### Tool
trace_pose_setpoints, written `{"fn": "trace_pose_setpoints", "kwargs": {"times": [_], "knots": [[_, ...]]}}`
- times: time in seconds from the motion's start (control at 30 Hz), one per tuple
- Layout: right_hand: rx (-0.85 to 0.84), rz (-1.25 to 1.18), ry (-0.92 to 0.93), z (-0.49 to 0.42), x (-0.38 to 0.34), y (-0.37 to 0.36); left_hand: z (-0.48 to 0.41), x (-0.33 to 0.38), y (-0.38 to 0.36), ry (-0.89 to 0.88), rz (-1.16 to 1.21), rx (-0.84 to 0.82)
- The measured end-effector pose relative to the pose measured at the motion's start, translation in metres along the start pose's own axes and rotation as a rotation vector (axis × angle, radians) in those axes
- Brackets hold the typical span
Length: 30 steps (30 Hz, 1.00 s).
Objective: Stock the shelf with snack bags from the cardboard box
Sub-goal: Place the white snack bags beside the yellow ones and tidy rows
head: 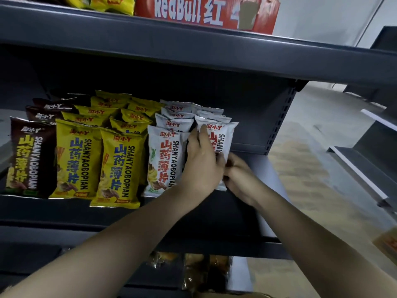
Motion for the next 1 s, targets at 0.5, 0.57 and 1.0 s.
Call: {"fn": "trace_pose_setpoints", "kwargs": {"times": [0.5,0.57,1.0], "knots": [[0.170,0.415,0.147,-0.040,0.013,0.010,0.014,-0.033,-0.052,-0.182,-0.392,-0.028],[0.258,0.705,0.259,-0.039,-0.001,0.011,0.009,-0.039,-0.054,-0.143,-0.437,0.038],[-0.014,0.470,0.213,-0.052,0.007,-0.014,-0.007,-0.064,-0.087,0.045,-0.457,0.014]]}}
Point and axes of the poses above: each hand's wrist, its own z-axis away from the middle knuckle, its own y-axis out of the back of the hand, x = y × z, the point moved 9 cm from there along -z, towards the middle knuckle, and after that the axes turned 8 degrees about -z, right-handed, at the moved point
